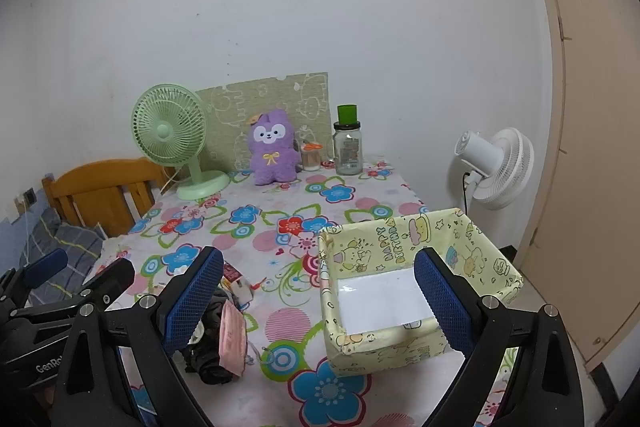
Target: Organize soft objects
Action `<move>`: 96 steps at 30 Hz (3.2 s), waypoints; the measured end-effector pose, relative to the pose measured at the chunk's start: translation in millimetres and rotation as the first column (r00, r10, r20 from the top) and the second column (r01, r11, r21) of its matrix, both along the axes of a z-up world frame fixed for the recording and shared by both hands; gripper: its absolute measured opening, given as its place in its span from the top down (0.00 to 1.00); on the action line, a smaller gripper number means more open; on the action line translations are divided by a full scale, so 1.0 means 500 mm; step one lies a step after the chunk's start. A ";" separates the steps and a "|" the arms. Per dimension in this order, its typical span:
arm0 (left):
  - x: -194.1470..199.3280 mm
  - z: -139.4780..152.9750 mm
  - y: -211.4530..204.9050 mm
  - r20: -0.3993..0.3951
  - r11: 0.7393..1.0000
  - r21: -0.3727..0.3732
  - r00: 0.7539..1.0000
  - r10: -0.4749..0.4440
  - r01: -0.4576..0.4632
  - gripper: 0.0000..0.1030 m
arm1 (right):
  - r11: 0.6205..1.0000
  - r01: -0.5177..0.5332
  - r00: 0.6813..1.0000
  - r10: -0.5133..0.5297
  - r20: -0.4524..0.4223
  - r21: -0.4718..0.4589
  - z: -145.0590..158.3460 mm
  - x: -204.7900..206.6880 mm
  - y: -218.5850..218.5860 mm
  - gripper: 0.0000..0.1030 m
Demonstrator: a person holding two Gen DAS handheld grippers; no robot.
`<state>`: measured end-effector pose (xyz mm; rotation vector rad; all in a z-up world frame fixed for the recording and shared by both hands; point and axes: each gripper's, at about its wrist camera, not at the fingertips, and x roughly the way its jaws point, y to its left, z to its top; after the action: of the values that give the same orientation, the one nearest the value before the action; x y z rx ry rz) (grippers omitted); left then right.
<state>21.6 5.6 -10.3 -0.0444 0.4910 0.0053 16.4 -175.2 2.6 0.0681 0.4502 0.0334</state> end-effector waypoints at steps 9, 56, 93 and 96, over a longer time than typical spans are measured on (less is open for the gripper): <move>0.002 0.003 0.003 0.011 1.000 -0.002 1.000 -0.003 0.003 0.00 | 1.000 0.008 1.000 -0.008 0.002 -0.002 -0.004 -0.001 -0.002 0.05; 0.000 0.014 0.008 0.021 1.000 0.008 1.000 -0.005 0.005 0.01 | 1.000 0.013 1.000 -0.013 0.008 -0.001 0.003 -0.005 -0.005 0.05; 0.023 -0.025 0.049 -0.018 0.999 0.046 1.000 -0.001 0.002 0.03 | 1.000 -0.030 0.999 0.031 -0.034 0.003 -0.023 0.034 0.053 0.05; 0.033 -0.037 0.061 -0.033 0.999 0.040 0.999 0.000 0.001 0.05 | 0.999 -0.039 0.998 0.039 -0.045 0.002 -0.032 0.044 0.071 0.05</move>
<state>38.1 36.2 -29.0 -0.0049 0.5240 0.0155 38.4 -139.9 -13.6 0.0613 0.4967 0.0707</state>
